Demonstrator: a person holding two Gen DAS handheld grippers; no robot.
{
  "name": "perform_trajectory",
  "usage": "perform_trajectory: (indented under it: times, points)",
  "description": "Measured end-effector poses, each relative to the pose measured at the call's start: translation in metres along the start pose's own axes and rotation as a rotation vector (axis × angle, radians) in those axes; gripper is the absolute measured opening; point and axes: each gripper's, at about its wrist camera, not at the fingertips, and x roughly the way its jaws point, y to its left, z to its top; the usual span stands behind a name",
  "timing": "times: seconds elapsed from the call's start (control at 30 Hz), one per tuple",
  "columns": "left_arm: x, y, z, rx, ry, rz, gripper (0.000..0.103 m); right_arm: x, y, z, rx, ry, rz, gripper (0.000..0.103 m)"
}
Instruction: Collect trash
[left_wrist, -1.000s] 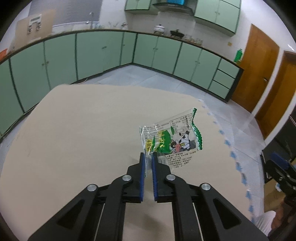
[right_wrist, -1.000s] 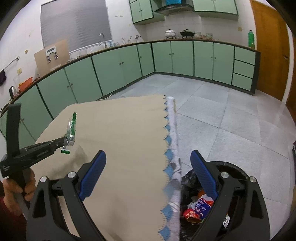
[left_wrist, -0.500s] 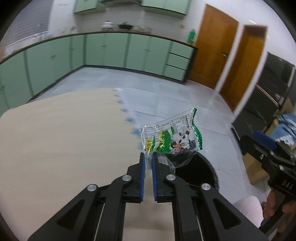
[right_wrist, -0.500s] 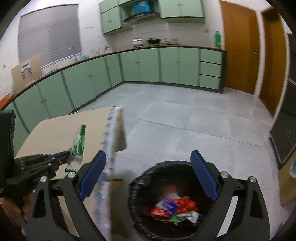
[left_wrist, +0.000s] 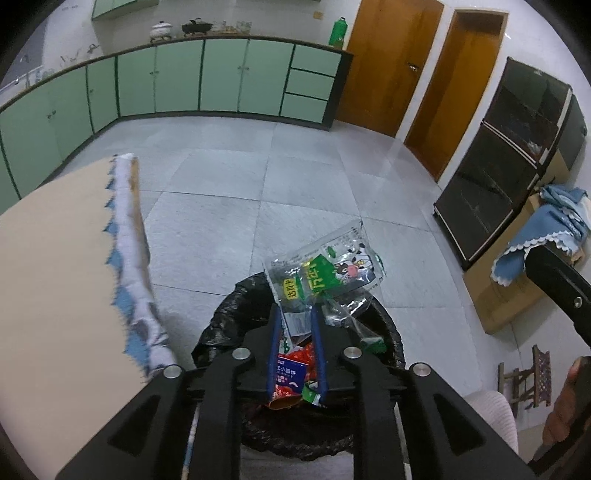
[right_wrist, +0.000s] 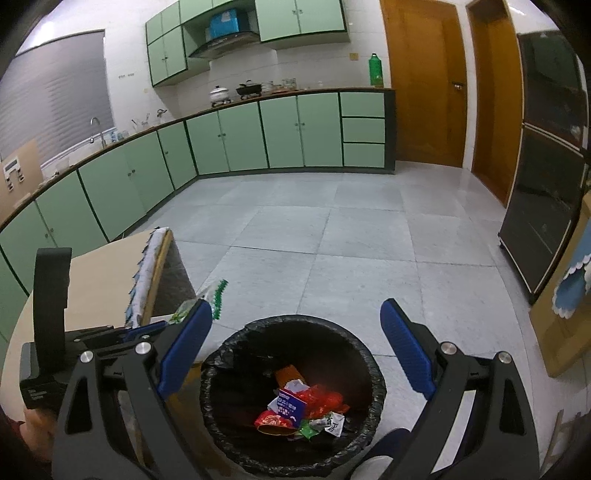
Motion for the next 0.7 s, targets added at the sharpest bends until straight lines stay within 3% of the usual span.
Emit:
perform_trajectory:
  times: [0.1,0.27,0.5,0.63,0.7]
  points:
    - [0.001,-0.004,0.003,0.01,-0.004,-0.001,0.036,0.003,-0.002,-0.002,0.01,0.005,0.001,0.09]
    - [-0.004,-0.004,0.001,0.012,-0.008,-0.007,0.05,0.008,-0.003,-0.006,0.019,0.015,0.005,0.09]
    - [-0.027,0.019,0.0,-0.054,-0.041,-0.023,0.053,0.007,0.005,-0.004,0.01,0.013,0.014,0.09]
    - [-0.047,0.032,0.0,-0.067,-0.081,0.005,0.054,0.005,0.01,-0.003,0.01,0.013,0.018,0.09]
    - [-0.055,0.035,-0.001,-0.06,-0.1,0.03,0.059,0.003,0.013,-0.001,0.006,0.011,0.023,0.09]
